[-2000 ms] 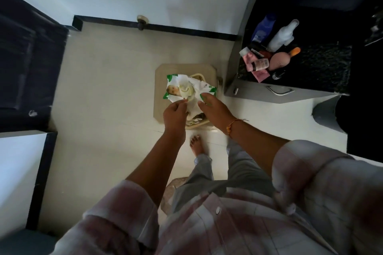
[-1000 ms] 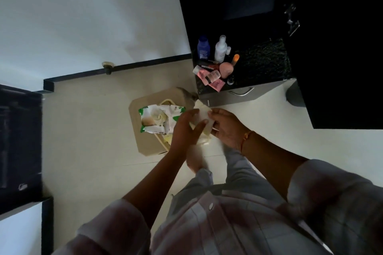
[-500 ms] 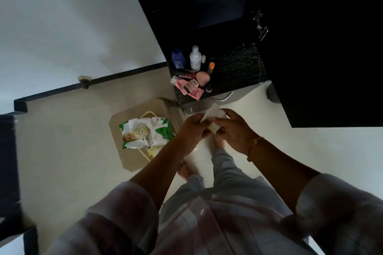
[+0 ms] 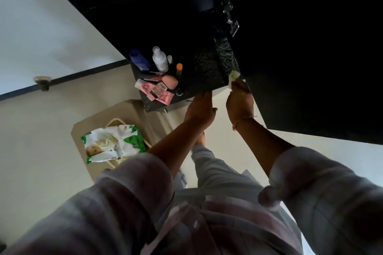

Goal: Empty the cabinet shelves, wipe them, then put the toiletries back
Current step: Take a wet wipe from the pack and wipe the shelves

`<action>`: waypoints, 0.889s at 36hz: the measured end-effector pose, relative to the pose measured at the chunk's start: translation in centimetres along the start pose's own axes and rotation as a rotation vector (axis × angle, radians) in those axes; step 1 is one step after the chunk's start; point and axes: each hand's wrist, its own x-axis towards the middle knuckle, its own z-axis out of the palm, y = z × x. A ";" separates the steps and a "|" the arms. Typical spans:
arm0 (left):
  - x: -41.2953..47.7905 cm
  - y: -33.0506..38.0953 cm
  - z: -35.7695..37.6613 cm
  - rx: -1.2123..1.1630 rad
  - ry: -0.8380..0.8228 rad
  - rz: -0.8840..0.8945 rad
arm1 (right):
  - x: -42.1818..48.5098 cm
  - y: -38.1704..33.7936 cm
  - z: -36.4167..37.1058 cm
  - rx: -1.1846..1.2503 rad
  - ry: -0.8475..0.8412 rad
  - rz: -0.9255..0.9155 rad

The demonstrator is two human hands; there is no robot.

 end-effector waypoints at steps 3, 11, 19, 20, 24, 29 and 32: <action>1.6 0.0 0.1 0.122 -0.028 0.038 | 1.7 0.6 1.4 -0.182 -0.023 -0.061; 3.7 -1.3 0.3 0.218 -0.065 0.010 | 3.1 2.0 3.8 -0.315 -0.167 -0.304; 3.9 -1.6 0.1 0.266 -0.115 0.000 | 2.7 1.1 2.8 -0.269 -0.144 -0.378; 3.9 -1.5 0.0 0.273 -0.117 0.000 | 2.8 1.0 2.7 -0.289 -0.147 -0.369; 4.3 -1.6 -0.1 0.285 -0.148 0.009 | 4.3 0.9 2.1 -0.304 -0.183 -0.307; 4.6 -1.8 -0.1 0.327 -0.190 0.016 | 6.6 0.5 1.7 -0.163 -0.202 -0.164; 4.5 -1.8 -0.2 0.361 -0.189 0.019 | 7.5 0.2 1.5 -0.035 -0.150 0.015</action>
